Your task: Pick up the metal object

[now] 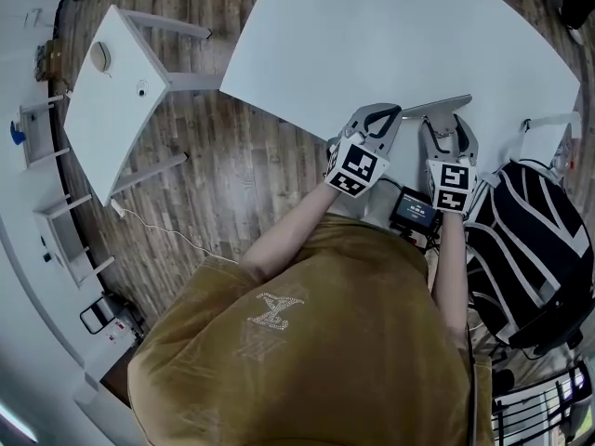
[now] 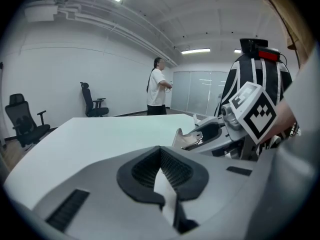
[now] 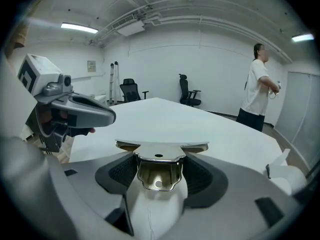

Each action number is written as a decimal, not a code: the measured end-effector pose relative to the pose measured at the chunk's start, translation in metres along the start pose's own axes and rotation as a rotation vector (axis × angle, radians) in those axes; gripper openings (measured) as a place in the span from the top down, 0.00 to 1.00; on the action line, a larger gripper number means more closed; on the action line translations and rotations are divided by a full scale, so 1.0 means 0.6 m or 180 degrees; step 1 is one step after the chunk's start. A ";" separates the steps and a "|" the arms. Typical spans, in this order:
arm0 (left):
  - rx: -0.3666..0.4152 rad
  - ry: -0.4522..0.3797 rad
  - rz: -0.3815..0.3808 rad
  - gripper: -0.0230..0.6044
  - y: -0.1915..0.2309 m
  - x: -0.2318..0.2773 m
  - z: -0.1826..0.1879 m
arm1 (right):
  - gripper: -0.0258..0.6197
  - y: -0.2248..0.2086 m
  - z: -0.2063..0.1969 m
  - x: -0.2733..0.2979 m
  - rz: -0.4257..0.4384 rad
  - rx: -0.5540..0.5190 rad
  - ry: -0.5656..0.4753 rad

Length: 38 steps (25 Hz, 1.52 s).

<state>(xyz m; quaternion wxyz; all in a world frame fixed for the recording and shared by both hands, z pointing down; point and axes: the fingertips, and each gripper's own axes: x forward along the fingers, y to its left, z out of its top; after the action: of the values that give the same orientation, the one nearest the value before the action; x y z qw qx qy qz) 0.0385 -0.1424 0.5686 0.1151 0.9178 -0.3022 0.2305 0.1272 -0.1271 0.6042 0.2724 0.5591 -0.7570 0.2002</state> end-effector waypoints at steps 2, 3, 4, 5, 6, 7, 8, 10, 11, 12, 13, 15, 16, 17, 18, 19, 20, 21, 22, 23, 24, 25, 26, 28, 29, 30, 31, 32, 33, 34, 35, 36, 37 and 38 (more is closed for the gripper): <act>0.0011 -0.0035 0.0009 0.96 -0.001 -0.005 0.007 | 0.53 -0.004 0.010 -0.011 -0.0033 0.0019 -0.0072; 0.0014 -0.0052 0.0018 0.96 0.000 -0.008 0.010 | 0.53 -0.005 0.014 -0.017 -0.0055 0.0014 -0.0096; 0.0018 -0.0068 0.0030 0.96 0.001 -0.012 0.013 | 0.53 -0.006 0.018 -0.024 -0.0083 0.0005 -0.0114; 0.0024 -0.0087 0.0047 0.95 0.003 -0.015 0.016 | 0.53 -0.007 0.022 -0.031 -0.0113 -0.0002 -0.0134; 0.0030 -0.0107 0.0068 0.96 0.006 -0.019 0.020 | 0.53 -0.008 0.028 -0.038 -0.0141 0.0002 -0.0168; 0.0036 -0.0127 0.0090 0.96 0.009 -0.024 0.024 | 0.53 -0.009 0.034 -0.045 -0.0167 0.0018 -0.0218; 0.0044 -0.0150 0.0112 0.95 0.013 -0.028 0.029 | 0.53 -0.011 0.042 -0.053 -0.0197 0.0043 -0.0279; 0.0070 -0.0214 0.0153 0.95 0.019 -0.039 0.044 | 0.53 -0.016 0.059 -0.069 -0.0260 0.0107 -0.0401; 0.0088 -0.0253 0.0170 0.96 0.021 -0.046 0.054 | 0.53 -0.018 0.068 -0.078 -0.0288 0.0141 -0.0456; 0.0108 -0.0291 0.0184 0.95 0.023 -0.054 0.064 | 0.53 -0.020 0.078 -0.087 -0.0309 0.0174 -0.0512; 0.0125 -0.0328 0.0197 0.96 0.024 -0.062 0.074 | 0.53 -0.020 0.089 -0.097 -0.0325 0.0201 -0.0571; 0.0152 -0.0409 0.0222 0.95 0.025 -0.077 0.094 | 0.53 -0.022 0.112 -0.116 -0.0355 0.0219 -0.0692; 0.0165 -0.0456 0.0237 0.96 0.026 -0.082 0.104 | 0.53 -0.023 0.124 -0.124 -0.0372 0.0214 -0.0755; 0.0176 -0.0504 0.0253 0.95 0.028 -0.087 0.116 | 0.53 -0.024 0.137 -0.132 -0.0386 0.0210 -0.0819; 0.0185 -0.0552 0.0273 0.96 0.030 -0.091 0.127 | 0.53 -0.026 0.149 -0.140 -0.0394 0.0214 -0.0882; 0.0193 -0.0598 0.0296 0.96 0.031 -0.094 0.139 | 0.53 -0.027 0.160 -0.147 -0.0395 0.0223 -0.0939; 0.0204 -0.0641 0.0317 0.95 0.031 -0.098 0.149 | 0.53 -0.028 0.171 -0.155 -0.0392 0.0229 -0.0993; 0.0219 -0.0680 0.0336 0.96 0.031 -0.101 0.159 | 0.53 -0.029 0.181 -0.163 -0.0393 0.0224 -0.1046; 0.0236 -0.0717 0.0350 0.95 0.031 -0.103 0.169 | 0.53 -0.029 0.191 -0.172 -0.0401 0.0209 -0.1098; 0.0249 -0.0753 0.0360 0.96 0.031 -0.106 0.178 | 0.53 -0.028 0.202 -0.181 -0.0414 0.0194 -0.1154; 0.0256 -0.0791 0.0367 0.96 0.030 -0.110 0.187 | 0.53 -0.027 0.212 -0.190 -0.0431 0.0185 -0.1212; 0.0262 -0.0829 0.0371 0.96 0.030 -0.114 0.197 | 0.53 -0.026 0.222 -0.198 -0.0450 0.0183 -0.1271; 0.0268 -0.0869 0.0370 0.96 0.031 -0.118 0.207 | 0.53 -0.025 0.232 -0.206 -0.0470 0.0184 -0.1326; 0.0280 -0.0953 0.0368 0.96 0.032 -0.128 0.228 | 0.53 -0.023 0.250 -0.218 -0.0506 0.0180 -0.1413; 0.0285 -0.0993 0.0370 0.96 0.033 -0.133 0.238 | 0.53 -0.021 0.257 -0.223 -0.0517 0.0174 -0.1445; 0.0289 -0.1030 0.0374 0.96 0.033 -0.138 0.246 | 0.53 -0.019 0.262 -0.227 -0.0522 0.0169 -0.1472; 0.0290 -0.1063 0.0378 0.96 0.034 -0.142 0.254 | 0.53 -0.018 0.267 -0.231 -0.0525 0.0166 -0.1496; 0.0292 -0.1091 0.0382 0.95 0.034 -0.145 0.260 | 0.53 -0.017 0.270 -0.235 -0.0531 0.0164 -0.1517; 0.0293 -0.1113 0.0387 0.95 0.035 -0.147 0.264 | 0.53 -0.017 0.273 -0.238 -0.0542 0.0159 -0.1532; 0.0294 -0.1129 0.0393 0.95 0.035 -0.148 0.268 | 0.53 -0.018 0.275 -0.240 -0.0555 0.0154 -0.1542; 0.0294 -0.1138 0.0396 0.95 0.035 -0.148 0.270 | 0.53 -0.019 0.276 -0.243 -0.0567 0.0150 -0.1552; 0.0292 -0.1143 0.0399 0.95 0.035 -0.149 0.270 | 0.53 -0.019 0.277 -0.245 -0.0576 0.0150 -0.1565; 0.0292 -0.1144 0.0403 0.96 0.035 -0.149 0.270 | 0.53 -0.019 0.279 -0.247 -0.0582 0.0151 -0.1580; 0.0293 -0.1142 0.0406 0.96 0.035 -0.150 0.269 | 0.53 -0.019 0.280 -0.249 -0.0588 0.0149 -0.1596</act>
<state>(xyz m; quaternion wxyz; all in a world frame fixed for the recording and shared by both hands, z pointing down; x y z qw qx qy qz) 0.0191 -0.1706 0.3856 0.0025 0.9274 -0.3645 0.0836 0.1404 -0.1227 0.3795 0.0804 0.6641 -0.7418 0.0471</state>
